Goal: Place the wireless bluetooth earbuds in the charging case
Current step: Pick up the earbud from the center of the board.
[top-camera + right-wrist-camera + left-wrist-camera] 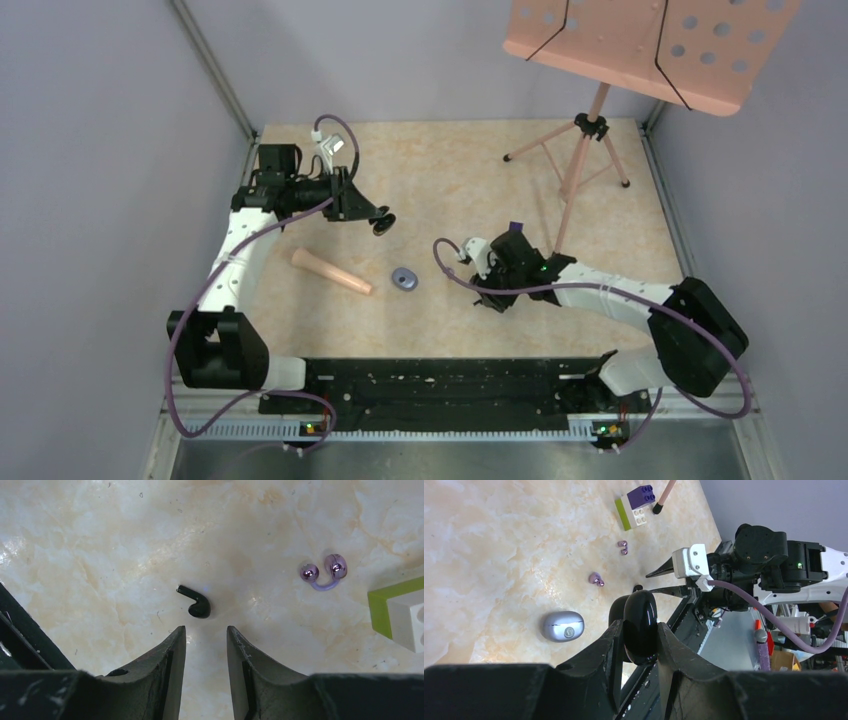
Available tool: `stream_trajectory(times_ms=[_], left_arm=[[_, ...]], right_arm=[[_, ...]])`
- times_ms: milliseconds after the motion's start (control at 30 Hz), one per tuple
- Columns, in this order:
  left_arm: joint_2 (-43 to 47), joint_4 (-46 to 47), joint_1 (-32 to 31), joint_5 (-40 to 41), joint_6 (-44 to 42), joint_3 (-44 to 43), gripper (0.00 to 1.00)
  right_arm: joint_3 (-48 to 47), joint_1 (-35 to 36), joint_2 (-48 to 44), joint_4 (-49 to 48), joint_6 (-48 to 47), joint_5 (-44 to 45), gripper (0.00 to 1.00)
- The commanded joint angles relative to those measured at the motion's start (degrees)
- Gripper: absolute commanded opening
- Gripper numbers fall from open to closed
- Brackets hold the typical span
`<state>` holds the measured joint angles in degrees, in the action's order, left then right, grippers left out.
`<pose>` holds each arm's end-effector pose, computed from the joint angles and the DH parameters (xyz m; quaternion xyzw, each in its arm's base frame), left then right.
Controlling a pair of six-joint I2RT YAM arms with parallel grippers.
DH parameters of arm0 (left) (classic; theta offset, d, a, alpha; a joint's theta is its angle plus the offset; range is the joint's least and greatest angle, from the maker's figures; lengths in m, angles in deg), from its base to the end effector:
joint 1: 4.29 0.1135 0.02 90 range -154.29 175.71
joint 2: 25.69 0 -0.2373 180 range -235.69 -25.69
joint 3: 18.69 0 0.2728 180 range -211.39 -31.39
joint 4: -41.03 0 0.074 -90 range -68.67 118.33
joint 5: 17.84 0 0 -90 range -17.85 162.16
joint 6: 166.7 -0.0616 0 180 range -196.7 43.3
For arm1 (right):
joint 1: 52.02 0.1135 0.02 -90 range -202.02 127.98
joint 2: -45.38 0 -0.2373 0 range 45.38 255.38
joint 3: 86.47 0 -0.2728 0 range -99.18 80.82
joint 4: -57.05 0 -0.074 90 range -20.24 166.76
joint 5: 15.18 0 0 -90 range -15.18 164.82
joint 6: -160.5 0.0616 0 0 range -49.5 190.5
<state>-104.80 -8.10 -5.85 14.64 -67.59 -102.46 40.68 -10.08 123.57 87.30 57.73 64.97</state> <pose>0.3219 -0.0608 0.2937 0.1326 0.8189 -0.4733 0.2965 0.2117 0.2044 0.1179 -0.4599 0.8336 0.1536 0.2646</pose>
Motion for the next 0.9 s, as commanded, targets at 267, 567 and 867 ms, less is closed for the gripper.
stream_trajectory(times_ms=[267,567,867], left_arm=[[3.03,2.05,0.45,-0.34,0.39,0.28,0.0],[3.3,2.45,0.77,-0.47,0.65,1.06,0.0],[3.31,2.67,0.71,-0.58,0.74,0.9,0.0]], right_arm=[[-1.55,1.07,5.55,-4.84,-0.32,0.54,0.34],[-1.7,1.13,6.75,-5.66,-1.0,-1.1,0.3],[-3.37,1.25,8.54,-5.55,1.04,-0.41,0.36]])
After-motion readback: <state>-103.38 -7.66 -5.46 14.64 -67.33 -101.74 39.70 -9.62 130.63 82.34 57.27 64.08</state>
